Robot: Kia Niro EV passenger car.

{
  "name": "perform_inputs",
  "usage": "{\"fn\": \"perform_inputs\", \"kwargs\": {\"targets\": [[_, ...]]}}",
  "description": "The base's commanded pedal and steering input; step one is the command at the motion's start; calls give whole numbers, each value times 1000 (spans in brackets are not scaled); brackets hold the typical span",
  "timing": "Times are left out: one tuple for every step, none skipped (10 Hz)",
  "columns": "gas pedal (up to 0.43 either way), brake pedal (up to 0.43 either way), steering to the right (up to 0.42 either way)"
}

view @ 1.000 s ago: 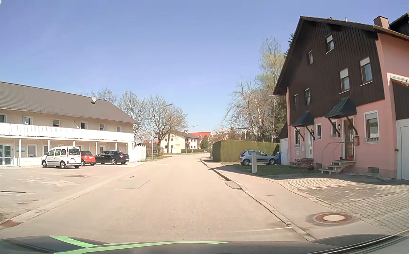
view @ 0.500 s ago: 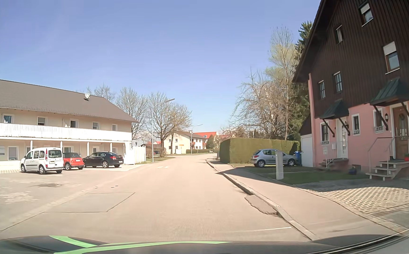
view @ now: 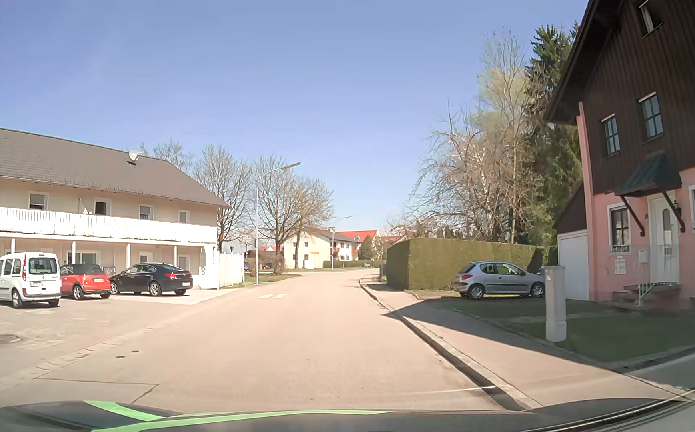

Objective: Follow the waypoints while adhering to traffic rules and regulations

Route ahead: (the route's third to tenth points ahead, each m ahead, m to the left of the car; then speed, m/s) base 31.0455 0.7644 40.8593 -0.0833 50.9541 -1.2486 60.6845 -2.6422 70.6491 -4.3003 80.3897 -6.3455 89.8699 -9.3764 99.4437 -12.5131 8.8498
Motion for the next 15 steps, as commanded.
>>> {"fn": "perform_inputs", "kwargs": {"targets": [[98,0,-16],[98,0,-15],[98,0,-13],[98,0,-12],[110,0,-12],[110,0,-11],[118,0,-10],[118,0,-9],[118,0,-8],[118,0,-8],[118,0,-7],[118,0,-6],[118,0,-6],[118,0,-5],[118,0,-5]]}}
